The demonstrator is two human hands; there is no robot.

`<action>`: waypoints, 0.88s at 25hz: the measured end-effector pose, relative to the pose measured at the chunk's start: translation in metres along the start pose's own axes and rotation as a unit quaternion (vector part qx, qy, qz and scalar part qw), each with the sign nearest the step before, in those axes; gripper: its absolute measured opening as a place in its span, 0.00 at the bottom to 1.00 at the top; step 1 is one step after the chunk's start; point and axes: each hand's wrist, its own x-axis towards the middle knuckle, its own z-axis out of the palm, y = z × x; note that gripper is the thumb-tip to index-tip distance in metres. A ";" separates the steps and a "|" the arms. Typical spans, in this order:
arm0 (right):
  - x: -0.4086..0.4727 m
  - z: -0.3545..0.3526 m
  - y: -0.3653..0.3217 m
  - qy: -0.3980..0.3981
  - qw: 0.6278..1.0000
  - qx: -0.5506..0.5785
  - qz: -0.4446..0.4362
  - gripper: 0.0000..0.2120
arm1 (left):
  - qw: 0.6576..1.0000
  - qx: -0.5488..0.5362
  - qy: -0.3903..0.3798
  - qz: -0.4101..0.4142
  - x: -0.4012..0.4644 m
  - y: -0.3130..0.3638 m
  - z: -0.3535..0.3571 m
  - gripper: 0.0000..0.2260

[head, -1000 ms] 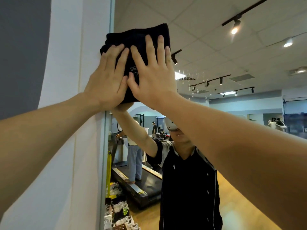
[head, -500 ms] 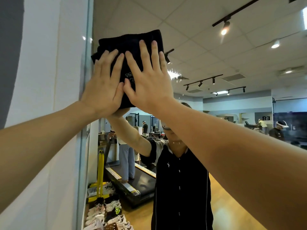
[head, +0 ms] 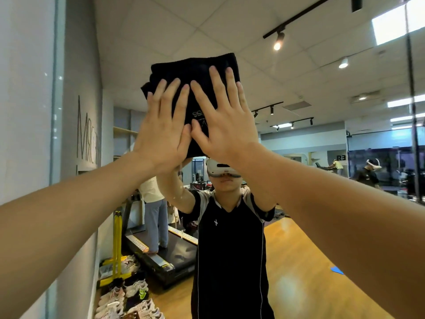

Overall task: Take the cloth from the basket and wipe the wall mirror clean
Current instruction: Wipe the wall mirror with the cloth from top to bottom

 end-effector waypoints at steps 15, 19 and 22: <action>-0.045 -0.051 0.163 -0.006 0.999 -0.022 0.044 0.33 | 0.999 0.008 -0.003 0.044 0.084 0.151 0.040 0.32; -0.013 -0.051 0.170 -0.009 0.997 -0.028 0.065 0.34 | 0.998 0.020 -0.021 0.059 0.121 0.137 0.033 0.33; 0.023 -0.050 0.163 -0.009 0.996 -0.030 0.084 0.34 | 0.997 0.036 -0.038 0.060 0.151 0.109 0.022 0.32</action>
